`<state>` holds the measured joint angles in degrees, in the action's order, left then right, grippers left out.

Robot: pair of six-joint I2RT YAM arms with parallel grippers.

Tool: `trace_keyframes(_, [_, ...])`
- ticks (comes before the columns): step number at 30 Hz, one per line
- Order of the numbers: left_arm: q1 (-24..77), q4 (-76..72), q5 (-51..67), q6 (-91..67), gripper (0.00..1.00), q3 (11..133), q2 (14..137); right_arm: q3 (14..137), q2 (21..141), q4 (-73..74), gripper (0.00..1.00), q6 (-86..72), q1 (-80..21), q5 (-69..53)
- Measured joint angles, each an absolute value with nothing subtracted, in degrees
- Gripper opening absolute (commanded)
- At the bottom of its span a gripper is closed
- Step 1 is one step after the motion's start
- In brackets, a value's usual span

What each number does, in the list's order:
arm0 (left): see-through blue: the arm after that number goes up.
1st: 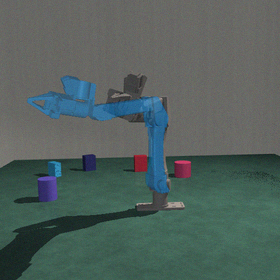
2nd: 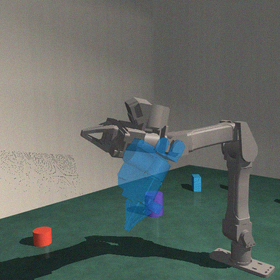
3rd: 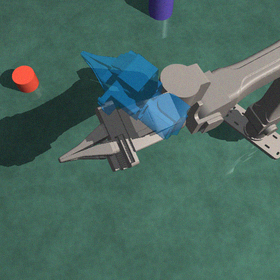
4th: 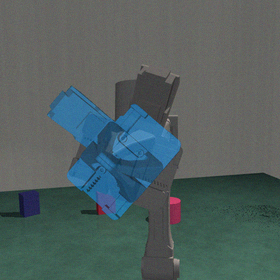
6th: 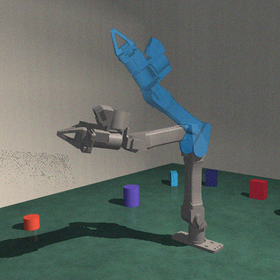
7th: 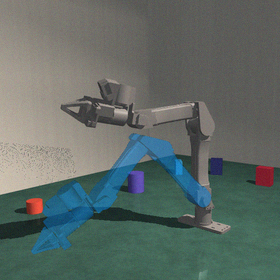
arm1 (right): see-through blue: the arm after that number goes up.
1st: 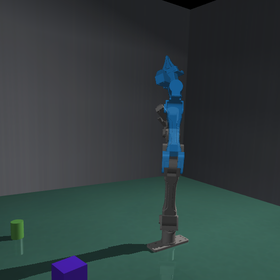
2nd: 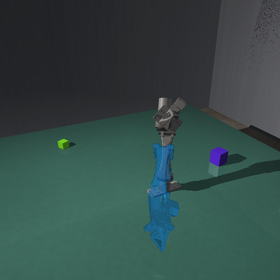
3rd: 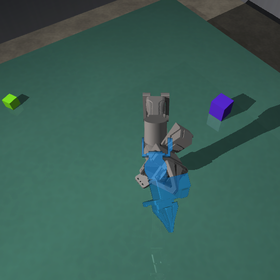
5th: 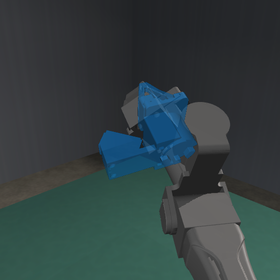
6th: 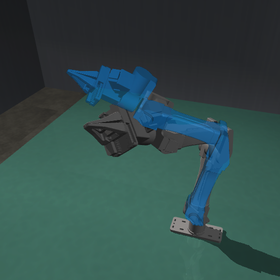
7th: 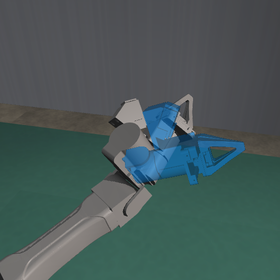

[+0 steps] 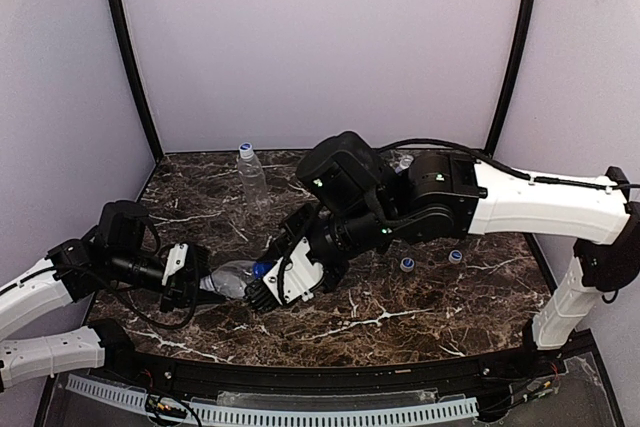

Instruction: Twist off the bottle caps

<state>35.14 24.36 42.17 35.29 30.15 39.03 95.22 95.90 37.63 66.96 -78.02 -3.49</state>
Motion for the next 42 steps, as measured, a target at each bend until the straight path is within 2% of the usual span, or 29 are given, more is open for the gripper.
trace_keyframes(12, [35.14,25.17,40.73,35.35,0.26,29.82,38.94,89.3,93.93,31.27,0.0,75.85,-79.11,1.83])
trace_keyframes(13, [35.14,25.17,40.51,35.35,0.26,29.82,38.94,88.88,93.78,30.85,0.09,76.09,-79.13,2.11])
trace_keyframes(15, [35.14,25.17,40.18,35.35,0.26,29.82,38.94,87.92,93.38,29.71,0.33,76.53,-79.15,2.61])
trace_keyframes(18, [35.14,25.12,40.32,35.24,0.26,29.82,38.94,87.24,93.17,28.42,0.58,76.69,-79.18,2.94])
trace_keyframes(21, [34.98,24.32,41.12,34.85,0.26,29.82,38.68,87.02,93.03,28.25,0.76,75.33,-79.15,3.49])
trace_keyframes(23, [34.98,23.64,41.3,34.39,0.26,29.82,38.54,86.74,92.88,27.57,0.97,74.81,-79.13,3.64])
trace_keyframes(27, [34.98,22.31,40.38,33.61,0.26,29.82,38.37,86.06,91.88,25.71,0.99,69.21,-79.02,3.01])
trace_keyframes(30, [34.98,19.62,36.23,33.61,0.26,29.76,37.39,87.33,91.13,24.38,0.99,58.78,-77.95,0.93])
trace_keyframes(37, [34.98,4.16,18.46,39.57,0.26,27.79,36.16,101.43,92.71,22.28,0.93,14.06,-66.22,-7.75])
trace_keyframes(42, [34.98,-6.09,9.8,47.0,0.26,26.94,36.91,102.52,94.21,22.22,0.92,-8.91,-63.61,-8.08])
